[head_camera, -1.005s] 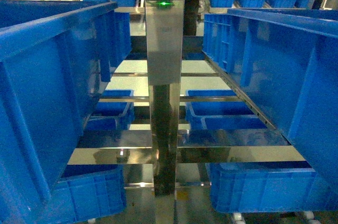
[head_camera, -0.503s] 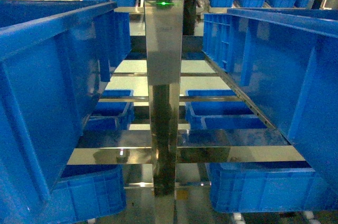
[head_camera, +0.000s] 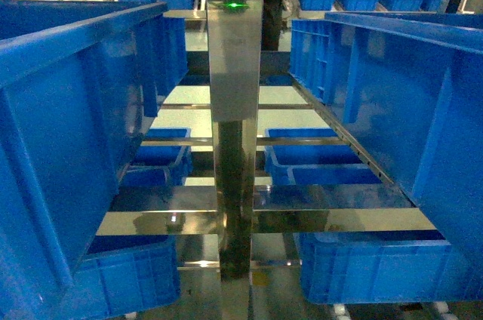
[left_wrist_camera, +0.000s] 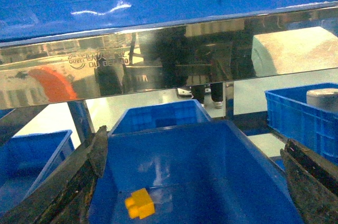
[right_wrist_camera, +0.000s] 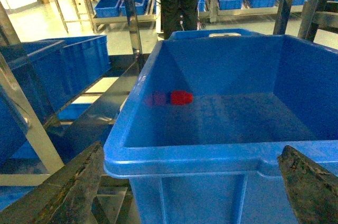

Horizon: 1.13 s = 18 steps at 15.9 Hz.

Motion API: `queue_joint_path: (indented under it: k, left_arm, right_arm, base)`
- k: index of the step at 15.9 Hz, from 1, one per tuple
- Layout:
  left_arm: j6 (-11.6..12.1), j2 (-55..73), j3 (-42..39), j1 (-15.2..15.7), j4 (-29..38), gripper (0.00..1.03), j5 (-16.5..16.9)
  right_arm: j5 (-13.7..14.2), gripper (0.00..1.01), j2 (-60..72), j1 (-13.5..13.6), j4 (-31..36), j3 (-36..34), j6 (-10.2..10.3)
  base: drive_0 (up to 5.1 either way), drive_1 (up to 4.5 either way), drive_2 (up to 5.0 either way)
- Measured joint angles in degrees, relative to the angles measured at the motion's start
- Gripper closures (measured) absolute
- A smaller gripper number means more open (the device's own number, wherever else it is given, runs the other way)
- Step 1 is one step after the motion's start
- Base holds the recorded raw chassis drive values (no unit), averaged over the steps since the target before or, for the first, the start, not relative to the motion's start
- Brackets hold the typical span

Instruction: Sort and place red and yellow blocks in left bins

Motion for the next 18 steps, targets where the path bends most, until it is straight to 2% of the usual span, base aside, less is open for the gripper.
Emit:
queue_joint_path:
  k: [1, 2, 3, 4, 5, 6, 7, 8, 9, 10, 11, 18]
  left_arm:
    - [-0.1, 0.0, 0.1, 0.0, 0.0, 0.05, 0.0]
    - [-0.2, 0.0, 0.1, 0.0, 0.0, 0.05, 0.0]
    - [-0.7, -0.2, 0.9, -0.2, -3.5, 0.07, -0.2]
    - [-3.8, -2.6, -1.5, -1.2, -7.7, 0.24, -1.5]
    - [-4.9, -6.0, -7.1, -2.3, -5.9, 0.37, -2.0]
    - [-5.1, -8.0, -11.2, -3.1, -4.3, 0.47, -2.5]
    - [-5.6, -10.0, -15.1, -4.8, -2.4, 0.6, -6.0]
    - [-6.0, -11.5, -18.2, -8.2, -1.2, 0.71, -8.2]
    - [-6.0, -13.4, -21.8, -8.9, -0.1, 0.84, -7.9]
    - [-6.0, -14.8, -24.1, -8.8, 0.8, 0.95, -8.4]
    - [-6.3, -16.2, -26.1, -8.3, 1.6, 1.01, -8.7]
    - [-6.3, -25.5, -34.7, -8.5, 4.5, 1.01, -8.6]
  right_arm:
    - [0.3, 0.06, -0.4, -0.7, 2.1, -0.5, -0.6]
    - [0.7, 0.14, -1.9, -3.5, 5.8, -2.5, -2.1]
    - [1.6, 0.22, -3.5, -5.1, 7.0, -4.3, -2.8]
    - [1.8, 0.38, -5.3, -5.2, 7.9, -7.8, -4.0]
    - [1.7, 0.51, -5.7, -4.9, 8.4, -10.0, -4.4]
    - [1.7, 0.62, -6.8, -4.9, 8.7, -11.6, -4.7]
    - [1.7, 0.75, -8.0, -4.9, 9.5, -12.5, -4.9]
    - [1.7, 0.86, -8.8, -4.9, 10.1, -13.3, -5.0]
    - [1.6, 0.99, -9.5, -4.9, 10.3, -14.8, -5.0]
    - [1.7, 0.99, -9.9, -4.9, 10.4, -15.9, -5.2]
    - [1.7, 0.99, -10.5, -4.9, 10.5, -16.8, -5.2]
    - [1.7, 0.99, -13.5, -4.9, 11.6, -20.3, -5.2]
  base:
    - [0.0, 0.0, 0.0]
    - [0.0, 0.0, 0.0]
    - [0.0, 0.0, 0.0]
    - [0.0, 0.0, 0.0]
    - [0.0, 0.0, 0.0]
    - [0.0, 0.0, 0.0]
    - [0.0, 0.0, 0.0]
    - [0.0, 0.0, 0.0]
    - [0.0, 0.0, 0.0]
    - [0.0, 0.0, 0.0]
    - [0.0, 0.0, 0.0]
    - [0.0, 0.0, 0.0]
